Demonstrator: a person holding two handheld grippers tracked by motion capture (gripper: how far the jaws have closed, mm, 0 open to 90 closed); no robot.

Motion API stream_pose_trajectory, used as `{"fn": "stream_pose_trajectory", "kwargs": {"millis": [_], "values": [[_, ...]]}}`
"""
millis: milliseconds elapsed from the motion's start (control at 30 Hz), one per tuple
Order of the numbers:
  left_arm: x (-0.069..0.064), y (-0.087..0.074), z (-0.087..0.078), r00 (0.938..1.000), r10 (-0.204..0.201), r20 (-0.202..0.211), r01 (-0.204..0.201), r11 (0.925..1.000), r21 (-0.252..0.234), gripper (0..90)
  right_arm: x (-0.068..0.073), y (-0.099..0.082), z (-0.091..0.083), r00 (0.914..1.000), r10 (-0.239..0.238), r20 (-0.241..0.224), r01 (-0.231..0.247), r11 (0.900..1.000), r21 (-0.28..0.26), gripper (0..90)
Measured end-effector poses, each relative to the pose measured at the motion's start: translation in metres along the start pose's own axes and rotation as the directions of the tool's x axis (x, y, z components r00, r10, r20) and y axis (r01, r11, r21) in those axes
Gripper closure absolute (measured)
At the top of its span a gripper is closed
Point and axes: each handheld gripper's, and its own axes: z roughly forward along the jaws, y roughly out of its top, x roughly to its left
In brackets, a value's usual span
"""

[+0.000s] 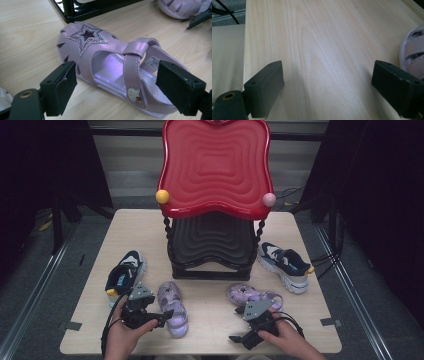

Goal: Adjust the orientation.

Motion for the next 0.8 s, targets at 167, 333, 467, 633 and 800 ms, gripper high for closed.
{"fn": "stream_pose_trajectory", "kwargs": {"millis": [167,333,467,633,800], "values": [[0.000,-0.001,0.003,0.9995,0.011,-0.030,-0.010,0.9997,0.023,16.6,0.000,0.000,0.000,1.0000,-0.001,0.001,0.001,1.0000,-0.001,9.9],[0.003,-0.004,0.004,0.9993,-0.005,-0.037,0.006,0.9998,0.019,16.2,0.000,0.000,0.000,1.0000,-0.002,0.001,0.002,1.0000,-0.001,9.9],[0.003,-0.005,0.004,0.9993,-0.005,-0.036,0.006,0.9998,0.019,16.2,0.000,0.000,0.000,1.0000,0.000,0.000,0.000,1.0000,0.000,9.9],[0.009,-0.006,-0.002,0.9967,-0.003,-0.082,0.005,0.9997,0.024,17.3,0.000,0.000,0.000,1.0000,-0.003,0.002,0.003,1.0000,-0.002,9.9],[0.014,-0.007,-0.006,0.9953,-0.013,-0.096,0.015,0.9997,0.021,18.1,0.000,0.000,0.000,1.0000,-0.003,0.002,0.003,1.0000,-0.002,9.9]]}}
